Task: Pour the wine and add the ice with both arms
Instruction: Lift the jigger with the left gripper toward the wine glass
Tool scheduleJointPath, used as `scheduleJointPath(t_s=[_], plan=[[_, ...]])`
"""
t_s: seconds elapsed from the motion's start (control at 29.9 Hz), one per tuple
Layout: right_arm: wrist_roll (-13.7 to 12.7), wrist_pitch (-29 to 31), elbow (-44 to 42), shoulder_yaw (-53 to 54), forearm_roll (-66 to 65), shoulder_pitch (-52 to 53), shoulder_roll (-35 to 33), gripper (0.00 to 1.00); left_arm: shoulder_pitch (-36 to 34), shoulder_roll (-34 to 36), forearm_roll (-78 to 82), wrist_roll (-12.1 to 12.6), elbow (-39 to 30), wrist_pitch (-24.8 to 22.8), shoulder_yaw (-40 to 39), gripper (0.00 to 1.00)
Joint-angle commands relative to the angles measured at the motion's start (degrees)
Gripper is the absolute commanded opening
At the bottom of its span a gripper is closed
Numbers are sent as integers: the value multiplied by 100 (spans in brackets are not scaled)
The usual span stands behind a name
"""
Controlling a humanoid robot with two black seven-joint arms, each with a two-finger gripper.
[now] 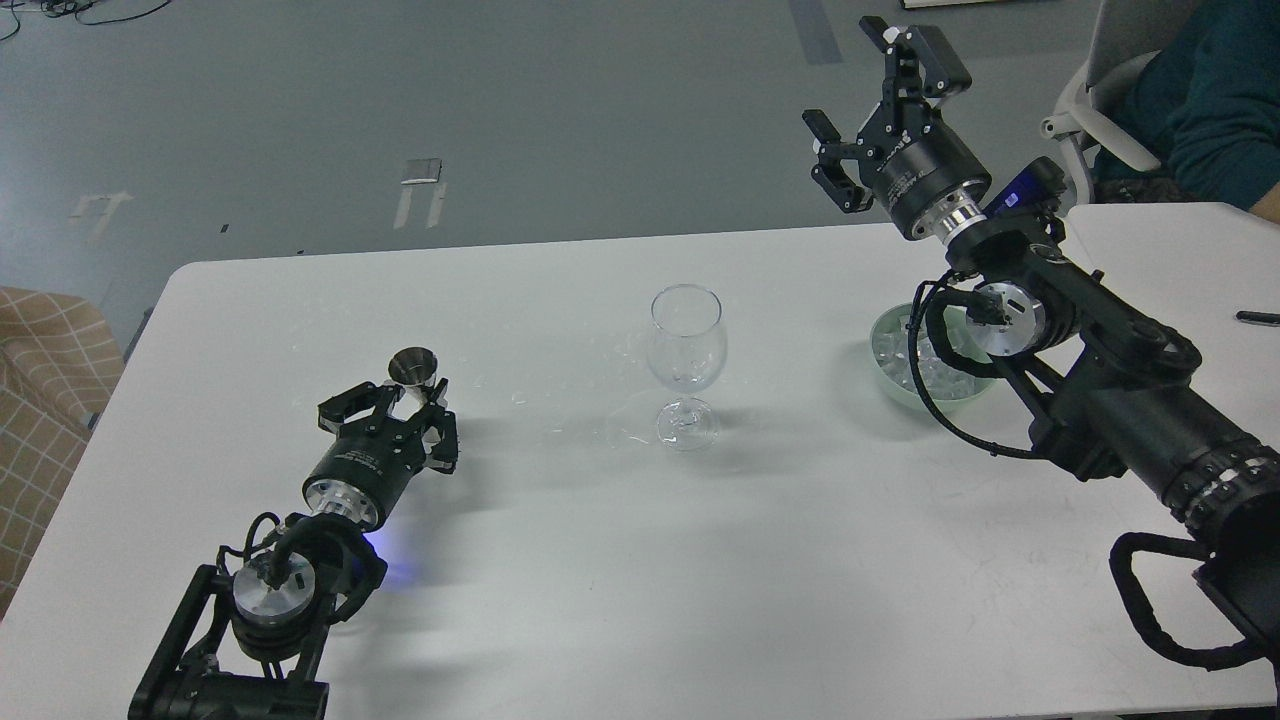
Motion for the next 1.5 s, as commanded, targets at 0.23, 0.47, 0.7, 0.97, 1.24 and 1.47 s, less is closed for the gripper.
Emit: scheduleJointPath(t_s=[0.23, 0.47, 0.7, 0.97, 1.24, 1.47], plan=[[0, 0, 18, 1, 0, -34, -9, 100, -17, 0, -12, 9, -9, -20, -79, 0], [0, 0, 9, 1, 0, -43, 0, 100, -122, 0, -56, 18, -228, 58, -53, 0], [0, 0, 18, 1, 0, -78, -9, 100, -210, 0, -47, 70, -1037, 884, 9, 0], [0, -9, 9, 1, 0, -69, 0, 100, -298, 0, -47, 106, -1897, 1710, 307, 0], [0, -18, 18, 1, 0, -69, 0, 100, -316, 0, -47, 114, -2513, 2308, 737, 0], [0, -18, 26, 1, 0, -78, 0, 100, -491, 0, -21, 106, -2751, 2677, 949, 0]])
